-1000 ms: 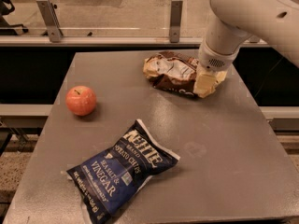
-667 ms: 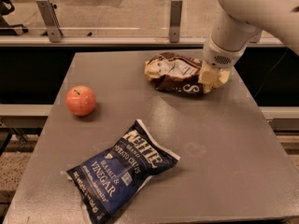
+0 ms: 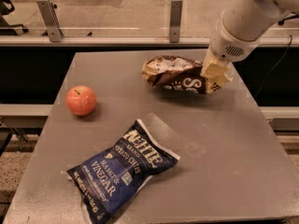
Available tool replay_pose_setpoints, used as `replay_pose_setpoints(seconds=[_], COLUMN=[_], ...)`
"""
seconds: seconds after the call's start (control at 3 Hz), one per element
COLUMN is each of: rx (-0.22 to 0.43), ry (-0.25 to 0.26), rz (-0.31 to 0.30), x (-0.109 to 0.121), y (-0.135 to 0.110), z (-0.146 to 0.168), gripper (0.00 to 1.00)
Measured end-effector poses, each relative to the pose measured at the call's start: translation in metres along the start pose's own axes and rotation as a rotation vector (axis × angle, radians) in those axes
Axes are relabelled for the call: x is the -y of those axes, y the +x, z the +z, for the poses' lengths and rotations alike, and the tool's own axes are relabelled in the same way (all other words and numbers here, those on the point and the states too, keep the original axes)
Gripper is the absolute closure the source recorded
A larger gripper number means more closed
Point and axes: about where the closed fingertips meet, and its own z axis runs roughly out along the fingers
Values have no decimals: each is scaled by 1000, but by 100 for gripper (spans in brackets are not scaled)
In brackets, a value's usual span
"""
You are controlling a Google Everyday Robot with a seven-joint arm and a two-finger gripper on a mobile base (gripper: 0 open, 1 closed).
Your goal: Move brown chip bag near blue chip bag
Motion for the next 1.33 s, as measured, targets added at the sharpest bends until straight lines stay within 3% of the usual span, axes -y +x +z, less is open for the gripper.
replay_pose_setpoints(seconds=[0.67, 1.0, 1.33], rx=[102, 124, 127], ry=[-119, -178, -215], rz=[-27, -31, -27], x=[-49, -69, -79], y=[-15, -13, -5], z=[-32, -40, -45], gripper=[100, 92, 69])
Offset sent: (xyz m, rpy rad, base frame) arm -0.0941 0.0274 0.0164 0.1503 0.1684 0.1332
